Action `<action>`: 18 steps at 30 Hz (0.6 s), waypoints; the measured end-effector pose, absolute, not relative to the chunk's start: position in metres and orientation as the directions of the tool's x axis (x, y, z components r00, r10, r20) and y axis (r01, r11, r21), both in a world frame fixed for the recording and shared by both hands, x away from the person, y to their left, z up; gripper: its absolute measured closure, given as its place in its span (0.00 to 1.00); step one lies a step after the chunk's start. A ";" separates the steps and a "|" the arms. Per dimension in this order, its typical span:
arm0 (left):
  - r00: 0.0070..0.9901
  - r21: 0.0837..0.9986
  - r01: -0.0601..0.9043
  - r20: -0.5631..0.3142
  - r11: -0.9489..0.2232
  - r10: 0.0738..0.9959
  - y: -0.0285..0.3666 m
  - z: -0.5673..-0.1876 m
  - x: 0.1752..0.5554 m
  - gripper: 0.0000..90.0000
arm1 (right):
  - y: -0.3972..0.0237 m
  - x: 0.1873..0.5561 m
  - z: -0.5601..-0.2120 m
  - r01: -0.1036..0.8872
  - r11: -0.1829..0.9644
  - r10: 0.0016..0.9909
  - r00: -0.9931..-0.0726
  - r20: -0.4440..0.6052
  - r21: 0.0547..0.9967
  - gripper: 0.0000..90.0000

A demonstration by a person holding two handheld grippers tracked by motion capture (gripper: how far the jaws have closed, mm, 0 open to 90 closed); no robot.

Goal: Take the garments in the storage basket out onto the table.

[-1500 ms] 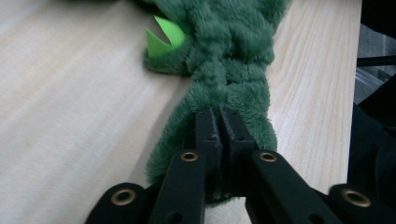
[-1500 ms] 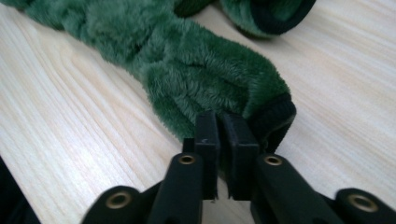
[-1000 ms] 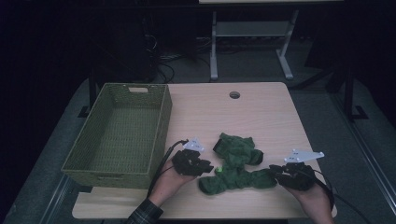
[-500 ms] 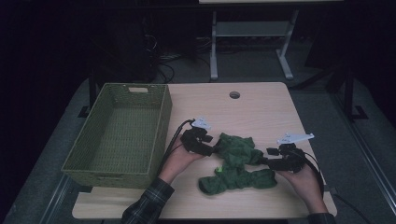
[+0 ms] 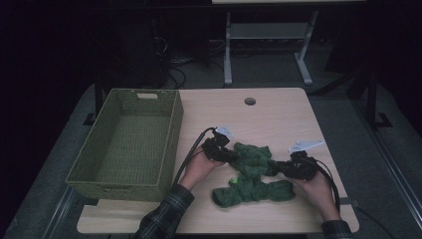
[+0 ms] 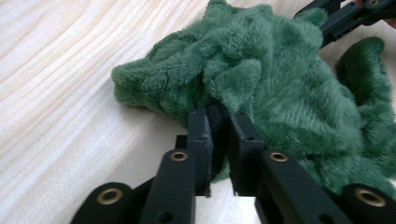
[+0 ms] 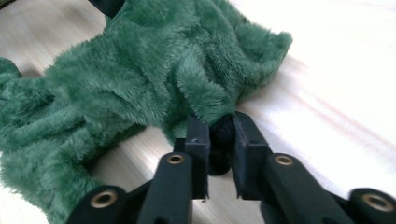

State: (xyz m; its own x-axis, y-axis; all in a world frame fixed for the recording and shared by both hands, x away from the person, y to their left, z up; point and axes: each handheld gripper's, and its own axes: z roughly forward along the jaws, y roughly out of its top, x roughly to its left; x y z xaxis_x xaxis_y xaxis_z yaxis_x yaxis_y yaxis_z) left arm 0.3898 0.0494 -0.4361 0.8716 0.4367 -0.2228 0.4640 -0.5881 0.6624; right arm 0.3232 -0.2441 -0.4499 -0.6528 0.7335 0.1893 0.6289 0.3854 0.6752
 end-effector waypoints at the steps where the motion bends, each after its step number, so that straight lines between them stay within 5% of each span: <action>1: 0.869 0.668 0.467 -0.225 -0.580 0.440 0.051 -0.435 0.388 0.91 | -0.244 0.323 -0.449 0.615 0.391 0.730 -0.660 0.177 0.684 0.89; 18: 0.841 0.575 0.531 -0.267 -0.622 0.470 0.087 -0.454 0.342 0.90 | -0.210 0.306 -0.449 0.584 0.504 0.650 -0.742 0.165 0.637 0.89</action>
State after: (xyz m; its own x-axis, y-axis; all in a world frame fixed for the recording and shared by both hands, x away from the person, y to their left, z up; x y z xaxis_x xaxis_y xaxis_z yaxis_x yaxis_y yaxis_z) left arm 0.3423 0.0869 -0.4544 0.8411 0.4704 -0.2669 0.5307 -0.6223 0.5754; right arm 0.3063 -0.2095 -0.4487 -0.7416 0.6501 0.1653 0.5837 0.5039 0.6367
